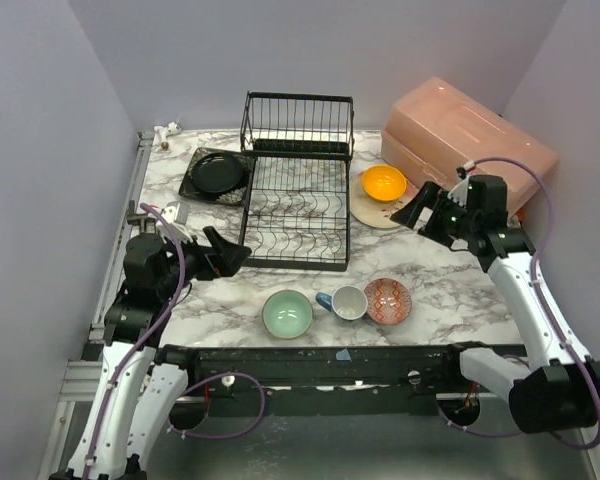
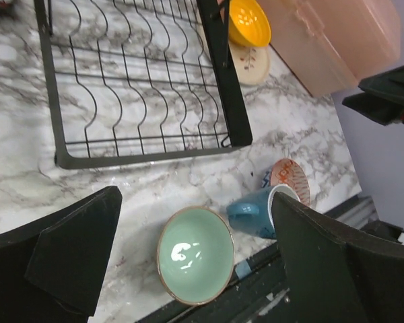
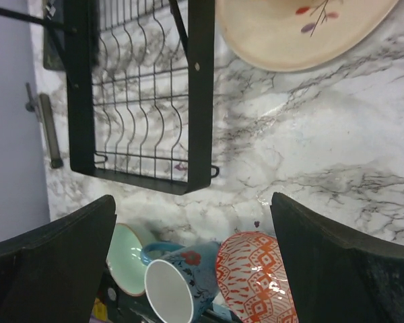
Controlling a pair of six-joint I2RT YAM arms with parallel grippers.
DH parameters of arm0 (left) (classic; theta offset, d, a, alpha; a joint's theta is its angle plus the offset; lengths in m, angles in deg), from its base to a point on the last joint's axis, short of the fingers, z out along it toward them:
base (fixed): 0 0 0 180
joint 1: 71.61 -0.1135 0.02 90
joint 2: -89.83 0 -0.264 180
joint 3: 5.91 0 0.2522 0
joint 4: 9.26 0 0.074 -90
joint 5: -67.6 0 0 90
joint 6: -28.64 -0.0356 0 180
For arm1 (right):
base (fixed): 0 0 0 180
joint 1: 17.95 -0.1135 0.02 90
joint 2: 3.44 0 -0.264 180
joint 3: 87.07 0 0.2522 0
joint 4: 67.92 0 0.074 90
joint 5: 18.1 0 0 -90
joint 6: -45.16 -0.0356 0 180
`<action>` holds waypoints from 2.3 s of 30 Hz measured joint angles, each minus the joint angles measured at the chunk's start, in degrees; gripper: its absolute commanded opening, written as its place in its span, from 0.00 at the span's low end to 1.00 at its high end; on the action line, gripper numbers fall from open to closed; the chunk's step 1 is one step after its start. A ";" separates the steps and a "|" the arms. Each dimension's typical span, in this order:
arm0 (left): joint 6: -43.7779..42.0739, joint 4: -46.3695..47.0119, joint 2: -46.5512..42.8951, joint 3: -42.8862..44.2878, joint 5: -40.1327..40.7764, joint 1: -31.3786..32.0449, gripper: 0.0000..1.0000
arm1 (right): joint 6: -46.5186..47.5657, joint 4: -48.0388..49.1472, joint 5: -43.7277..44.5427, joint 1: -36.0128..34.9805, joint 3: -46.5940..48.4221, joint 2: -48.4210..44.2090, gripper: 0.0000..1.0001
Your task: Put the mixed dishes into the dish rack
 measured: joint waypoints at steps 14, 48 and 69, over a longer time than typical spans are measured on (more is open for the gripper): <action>6.67 3.65 9.11 -8.07 -13.42 0.61 0.99 | -2.05 -3.02 9.16 -33.53 2.38 6.43 0.97; 14.71 11.85 15.37 -8.87 -12.35 17.66 0.98 | -3.82 -19.10 26.71 -47.80 -1.38 12.70 0.47; 16.04 11.80 15.10 -8.28 -9.14 20.55 0.99 | -4.87 -15.54 33.53 -52.13 -1.11 18.75 0.22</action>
